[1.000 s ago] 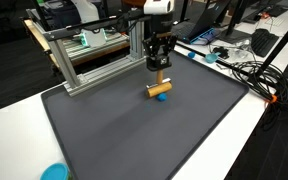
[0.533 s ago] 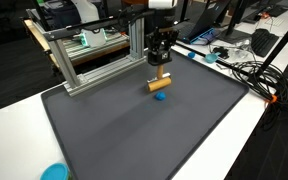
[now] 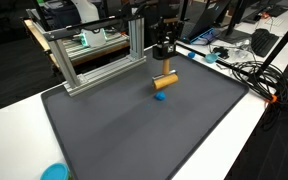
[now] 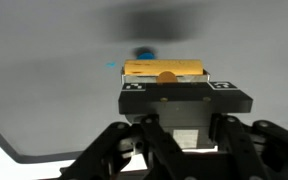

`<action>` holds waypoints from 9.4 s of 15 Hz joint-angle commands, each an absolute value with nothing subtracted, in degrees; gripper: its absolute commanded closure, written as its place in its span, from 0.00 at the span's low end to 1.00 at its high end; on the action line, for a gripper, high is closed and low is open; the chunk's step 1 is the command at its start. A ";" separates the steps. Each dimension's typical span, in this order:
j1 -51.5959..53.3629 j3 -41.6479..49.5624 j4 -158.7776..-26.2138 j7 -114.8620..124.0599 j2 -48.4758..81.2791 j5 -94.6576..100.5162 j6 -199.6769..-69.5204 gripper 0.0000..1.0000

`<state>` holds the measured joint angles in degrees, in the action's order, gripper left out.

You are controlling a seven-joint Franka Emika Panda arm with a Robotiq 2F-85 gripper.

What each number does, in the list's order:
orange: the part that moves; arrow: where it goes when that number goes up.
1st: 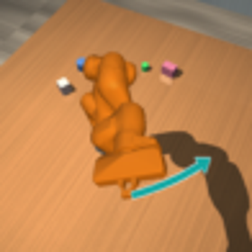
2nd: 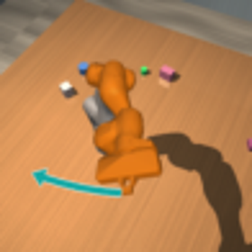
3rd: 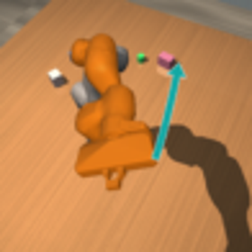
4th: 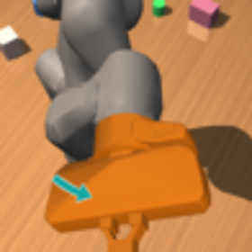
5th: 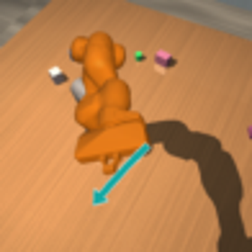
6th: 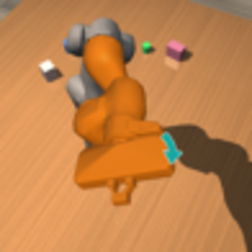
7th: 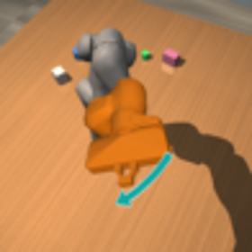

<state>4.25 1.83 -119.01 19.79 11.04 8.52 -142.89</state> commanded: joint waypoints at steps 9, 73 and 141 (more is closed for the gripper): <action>2.52 3.36 -118.66 19.71 13.45 6.96 -145.12 0.78; 1.79 2.82 -114.33 15.24 21.27 4.27 -140.17 0.78; 3.47 -0.50 -117.46 7.72 13.29 6.19 -129.11 0.78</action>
<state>2.86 0.34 -114.92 7.90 16.30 5.96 -122.28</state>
